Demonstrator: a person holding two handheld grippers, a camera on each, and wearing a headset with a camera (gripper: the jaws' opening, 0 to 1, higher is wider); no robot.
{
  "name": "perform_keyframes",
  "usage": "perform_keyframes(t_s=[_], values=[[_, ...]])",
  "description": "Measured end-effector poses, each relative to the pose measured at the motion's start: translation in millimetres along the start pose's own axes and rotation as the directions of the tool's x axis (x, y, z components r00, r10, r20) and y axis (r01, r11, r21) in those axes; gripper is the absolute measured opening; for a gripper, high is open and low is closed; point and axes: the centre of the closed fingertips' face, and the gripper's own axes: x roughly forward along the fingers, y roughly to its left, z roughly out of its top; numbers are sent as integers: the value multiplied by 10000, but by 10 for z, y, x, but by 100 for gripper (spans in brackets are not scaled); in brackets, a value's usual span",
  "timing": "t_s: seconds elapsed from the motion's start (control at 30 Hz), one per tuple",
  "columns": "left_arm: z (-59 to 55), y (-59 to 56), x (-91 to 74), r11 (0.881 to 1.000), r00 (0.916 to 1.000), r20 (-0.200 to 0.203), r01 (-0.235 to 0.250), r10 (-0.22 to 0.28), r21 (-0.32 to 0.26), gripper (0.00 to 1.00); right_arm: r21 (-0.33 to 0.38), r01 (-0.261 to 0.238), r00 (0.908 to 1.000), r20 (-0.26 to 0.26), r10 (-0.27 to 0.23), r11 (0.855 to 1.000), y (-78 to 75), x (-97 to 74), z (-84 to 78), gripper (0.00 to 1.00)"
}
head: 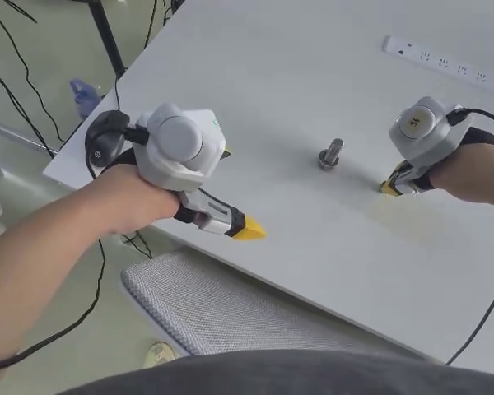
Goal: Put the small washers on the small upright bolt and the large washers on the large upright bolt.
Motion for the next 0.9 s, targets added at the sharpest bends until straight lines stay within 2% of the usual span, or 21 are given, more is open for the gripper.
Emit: perform_keyframes(t_s=[0.4,0.67,0.9], values=[[-12,-23,3,10000,9999,-76,94,-94,26,83,-188,10,9999,-112,-12,9998,59,-30,18,13],[-32,-39,9,9999,9999,-120,117,-117,48,83,-58,-9,9999,-150,8,10000,51,-25,7,13],[-27,-39,6,9999,9999,-96,111,-111,14,82,-291,-84,9995,-296,75,9995,74,-33,6,14]])
